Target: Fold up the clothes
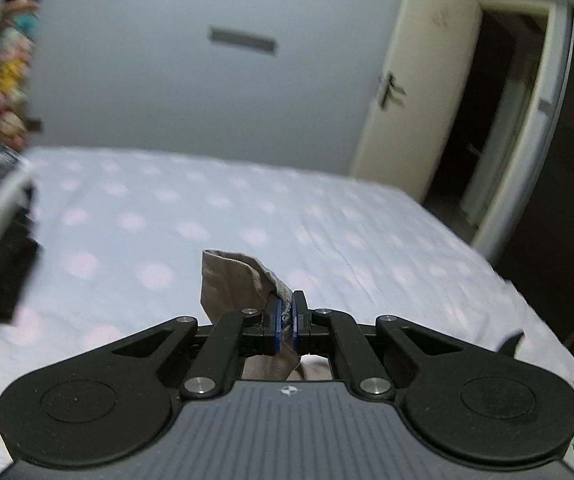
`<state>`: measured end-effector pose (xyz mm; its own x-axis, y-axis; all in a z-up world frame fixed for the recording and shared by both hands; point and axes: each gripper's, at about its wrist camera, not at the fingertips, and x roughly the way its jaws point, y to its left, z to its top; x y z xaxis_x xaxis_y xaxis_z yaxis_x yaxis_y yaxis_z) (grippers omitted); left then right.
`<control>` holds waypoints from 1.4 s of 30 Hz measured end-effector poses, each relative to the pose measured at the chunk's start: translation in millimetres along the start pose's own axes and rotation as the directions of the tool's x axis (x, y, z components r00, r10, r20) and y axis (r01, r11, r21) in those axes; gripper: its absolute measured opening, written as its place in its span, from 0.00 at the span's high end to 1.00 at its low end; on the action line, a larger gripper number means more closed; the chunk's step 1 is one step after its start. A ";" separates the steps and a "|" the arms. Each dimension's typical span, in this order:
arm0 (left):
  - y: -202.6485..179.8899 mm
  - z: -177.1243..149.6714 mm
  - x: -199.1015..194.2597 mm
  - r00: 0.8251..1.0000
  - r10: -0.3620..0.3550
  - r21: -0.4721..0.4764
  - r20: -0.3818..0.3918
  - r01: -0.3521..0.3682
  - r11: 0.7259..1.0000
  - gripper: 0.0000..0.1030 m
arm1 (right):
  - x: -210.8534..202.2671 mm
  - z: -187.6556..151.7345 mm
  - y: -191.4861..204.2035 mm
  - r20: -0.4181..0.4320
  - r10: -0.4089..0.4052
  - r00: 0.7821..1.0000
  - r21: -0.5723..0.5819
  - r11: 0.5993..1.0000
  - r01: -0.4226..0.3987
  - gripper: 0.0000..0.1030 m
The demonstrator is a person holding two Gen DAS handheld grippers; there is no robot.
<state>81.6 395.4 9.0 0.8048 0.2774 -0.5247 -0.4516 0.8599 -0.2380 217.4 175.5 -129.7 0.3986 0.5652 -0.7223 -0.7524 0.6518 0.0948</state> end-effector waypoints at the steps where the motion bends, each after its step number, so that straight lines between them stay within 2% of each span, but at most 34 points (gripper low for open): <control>1: -4.6 -5.1 14.7 0.999 -0.013 0.009 -0.029 0.013 1.000 0.95 | 4.4 1.9 -4.1 0.006 -0.006 1.000 0.007 1.000 0.006 0.65; 5: -20.7 -34.6 71.7 0.984 -0.066 0.039 -0.167 0.073 0.997 0.94 | 20.7 -2.9 -30.0 -0.055 -0.033 0.998 0.066 0.997 0.037 0.66; 7: -27.5 -51.2 96.7 0.968 -0.072 0.045 -0.239 0.086 0.995 0.92 | 24.8 -3.1 -37.4 -0.069 -0.031 0.997 0.091 0.995 0.037 0.66; 9: -29.7 -66.2 117.5 0.950 -0.071 0.040 -0.305 0.087 0.995 0.82 | 27.9 -4.0 -42.6 -0.079 -0.028 0.996 0.108 0.993 0.037 0.66; 12: -25.0 -79.1 128.4 0.929 -0.074 0.015 -0.363 0.085 0.996 0.79 | 30.8 -7.9 -44.6 -0.088 -0.025 0.996 0.116 0.993 0.035 0.66; 13: -22.6 -81.8 128.3 0.925 -0.074 0.009 -0.372 0.083 0.997 0.76 | 31.7 -9.3 -44.7 -0.090 -0.024 0.996 0.117 0.993 0.034 0.66; 16: -10.4 -83.1 109.8 0.939 -0.040 0.027 -0.340 0.052 0.998 0.66 | 33.2 -9.8 -44.0 -0.084 -0.008 0.996 0.128 0.992 0.019 0.66; 19: 10.6 -87.5 85.0 0.948 0.046 0.064 -0.314 -0.027 0.998 0.65 | 33.9 -7.7 -41.6 -0.063 0.015 0.998 0.146 0.989 -0.006 0.66; 22: 40.5 -102.2 57.8 0.938 0.164 0.100 -0.304 -0.140 0.985 0.64 | 37.5 -2.7 -33.6 -0.037 0.048 0.998 0.155 0.987 -0.042 0.66; 25: 72.7 -120.0 30.2 0.906 0.297 0.140 -0.302 -0.266 0.954 0.64 | 42.9 1.3 -21.3 -0.024 0.076 0.997 0.144 0.987 -0.071 0.66; 28: 103.9 -140.8 7.0 0.856 0.418 0.162 -0.304 -0.386 0.908 0.63 | 53.8 2.7 -13.5 -0.027 0.058 0.998 0.136 0.989 -0.054 0.65; 31: 132.4 -159.6 -9.5 0.820 0.464 0.126 -0.335 -0.449 0.885 0.62 | 64.7 4.1 -5.8 -0.030 0.041 0.999 0.128 0.991 -0.037 0.65; 34: 147.2 -172.4 -8.9 0.813 0.455 0.105 -0.365 -0.449 0.887 0.60 | 75.6 5.5 1.9 -0.032 0.023 0.999 0.120 0.993 -0.019 0.65; 36: 151.4 -175.6 -4.5 0.817 0.442 0.101 -0.369 -0.438 0.894 0.58 | 82.8 6.4 7.1 -0.034 0.011 0.999 0.114 0.993 -0.008 0.66; 37: 151.7 -174.7 -0.6 0.825 0.435 0.093 -0.361 -0.432 0.897 0.58 | 86.5 6.9 9.7 -0.035 0.006 0.999 0.111 0.994 -0.002 0.75; 38: 151.9 -173.8 3.4 0.832 0.428 0.085 -0.352 -0.427 0.900 0.58 | 90.1 7.4 12.3 -0.036 0.000 0.999 0.109 0.994 0.004 0.89; 39: 152.1 -172.9 7.3 0.840 0.421 0.077 -0.343 -0.421 0.904 0.58 | 93.7 7.8 14.8 -0.036 -0.006 0.999 0.106 0.994 0.010 0.93; 42: 155.0 -170.6 20.8 0.853 0.408 0.054 -0.325 -0.414 0.909 0.58 | 80.1 9.7 2.4 -0.006 0.005 1.000 0.165 0.986 -0.004 0.94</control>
<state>-37.4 461.4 -178.2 0.3777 0.4484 -0.8102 -0.7223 0.6901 0.0452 252.6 227.2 -180.6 0.3915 0.5657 -0.7258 -0.6575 0.7237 0.2094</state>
